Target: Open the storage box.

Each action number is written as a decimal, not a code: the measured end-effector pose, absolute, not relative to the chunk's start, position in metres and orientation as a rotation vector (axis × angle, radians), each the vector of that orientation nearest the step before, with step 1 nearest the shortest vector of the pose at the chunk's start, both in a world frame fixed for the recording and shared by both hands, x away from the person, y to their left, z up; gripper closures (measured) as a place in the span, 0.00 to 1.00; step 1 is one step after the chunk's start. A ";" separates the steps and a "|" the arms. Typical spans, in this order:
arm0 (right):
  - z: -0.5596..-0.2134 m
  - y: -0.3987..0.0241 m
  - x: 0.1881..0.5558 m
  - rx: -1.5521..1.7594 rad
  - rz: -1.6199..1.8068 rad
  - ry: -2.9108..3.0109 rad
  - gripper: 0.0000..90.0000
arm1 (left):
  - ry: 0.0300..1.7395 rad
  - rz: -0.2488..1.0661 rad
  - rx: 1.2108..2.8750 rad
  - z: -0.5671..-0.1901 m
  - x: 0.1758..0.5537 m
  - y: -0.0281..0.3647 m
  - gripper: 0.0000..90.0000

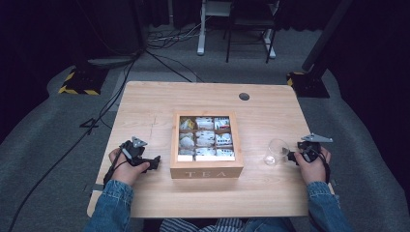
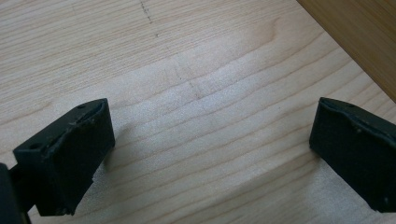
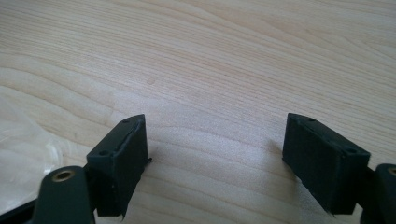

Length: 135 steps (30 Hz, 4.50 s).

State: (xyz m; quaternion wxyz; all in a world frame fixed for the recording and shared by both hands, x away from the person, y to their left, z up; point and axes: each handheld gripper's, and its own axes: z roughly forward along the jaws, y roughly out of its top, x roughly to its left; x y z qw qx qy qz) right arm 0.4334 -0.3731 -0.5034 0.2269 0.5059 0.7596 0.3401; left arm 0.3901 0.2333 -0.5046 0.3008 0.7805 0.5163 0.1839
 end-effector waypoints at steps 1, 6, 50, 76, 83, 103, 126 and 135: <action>-0.503 -0.373 0.433 1.392 0.938 2.095 0.25 | 1.380 0.487 2.064 -0.504 0.390 0.234 0.02; -0.503 -0.374 0.432 1.380 0.941 2.103 0.25 | 1.436 0.480 2.083 -0.494 0.388 0.237 0.25; -0.503 -0.374 0.433 1.375 0.945 2.111 0.25 | 0.944 0.406 2.220 -0.415 0.332 0.167 0.25; -0.503 -0.373 0.433 1.368 0.947 2.120 0.25 | 0.871 0.329 2.304 -0.439 0.337 0.159 0.29; -0.503 -0.373 0.433 1.368 0.947 2.120 0.25 | 0.887 0.329 2.285 -0.438 0.338 0.160 0.30; -0.503 -0.373 0.433 1.367 0.947 2.121 0.25 | 0.913 0.334 2.296 -0.431 0.337 0.157 0.37; -0.503 -0.373 0.433 1.356 0.953 2.127 0.25 | 0.890 0.545 2.140 -0.408 0.333 0.159 0.41; -0.503 -0.373 0.430 1.348 0.955 2.136 0.25 | 0.859 0.635 2.098 -0.399 0.334 0.157 0.40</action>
